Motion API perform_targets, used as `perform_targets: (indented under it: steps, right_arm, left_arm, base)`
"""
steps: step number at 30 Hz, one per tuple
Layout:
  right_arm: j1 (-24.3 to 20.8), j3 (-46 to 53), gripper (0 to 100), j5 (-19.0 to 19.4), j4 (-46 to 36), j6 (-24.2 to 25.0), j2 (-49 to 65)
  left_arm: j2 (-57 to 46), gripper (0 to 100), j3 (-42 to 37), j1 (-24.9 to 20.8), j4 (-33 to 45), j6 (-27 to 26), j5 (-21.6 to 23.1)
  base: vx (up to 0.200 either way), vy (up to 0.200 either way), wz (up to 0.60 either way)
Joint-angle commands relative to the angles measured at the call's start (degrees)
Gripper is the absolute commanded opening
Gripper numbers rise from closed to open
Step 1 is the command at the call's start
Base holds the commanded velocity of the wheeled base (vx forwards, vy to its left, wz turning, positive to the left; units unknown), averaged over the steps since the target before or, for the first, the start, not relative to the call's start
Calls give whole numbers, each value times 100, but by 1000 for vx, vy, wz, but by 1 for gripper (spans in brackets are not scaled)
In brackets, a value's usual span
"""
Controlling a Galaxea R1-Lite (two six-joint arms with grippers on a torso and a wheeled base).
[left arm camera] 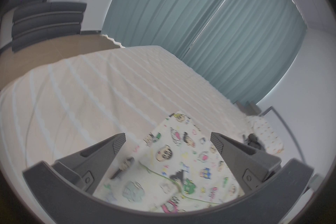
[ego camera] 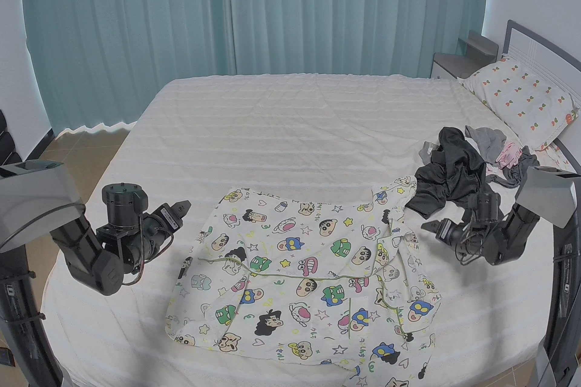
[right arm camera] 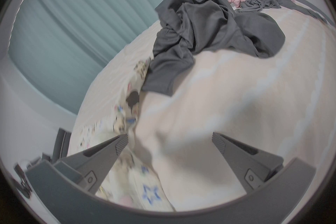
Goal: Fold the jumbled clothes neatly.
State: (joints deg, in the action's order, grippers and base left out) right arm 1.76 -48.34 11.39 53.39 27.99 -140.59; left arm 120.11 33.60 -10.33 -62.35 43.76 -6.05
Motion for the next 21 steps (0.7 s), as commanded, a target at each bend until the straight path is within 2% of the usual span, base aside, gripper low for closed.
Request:
perform_targets:
  steps: [1, 5, 13, 15, 21]
  right_arm:
    - [299, 2250, 100, 821, 1665, -1709, -91]
    - [238, 2250, 100, 839, 1771, -1885, -153]
    - [-35, 2311, 100, 900, 1999, -1797, -91]
    - [-52, 2373, 100, 988, 2017, -1683, -12]
    - [-79, 2469, 100, 1243, 1973, -944, 234]
  left_arm:
    - [-1552, 100, -1347, -585, -277, 1407, 429]
    - [-1421, 100, -1426, -576, -277, 1416, 420]
    - [-1016, 100, -1470, -558, -383, 1416, 341]
    - [-937, 100, -1470, -558, -479, 1416, 271]
    - [-691, 100, -1514, -576, -787, 1407, 121]
  base:
    - [0, 0, 0]
    - [0, 0, 0]
    - [0, 0, 0]
    - [0, 0, 0]
    - [0, 0, 0]
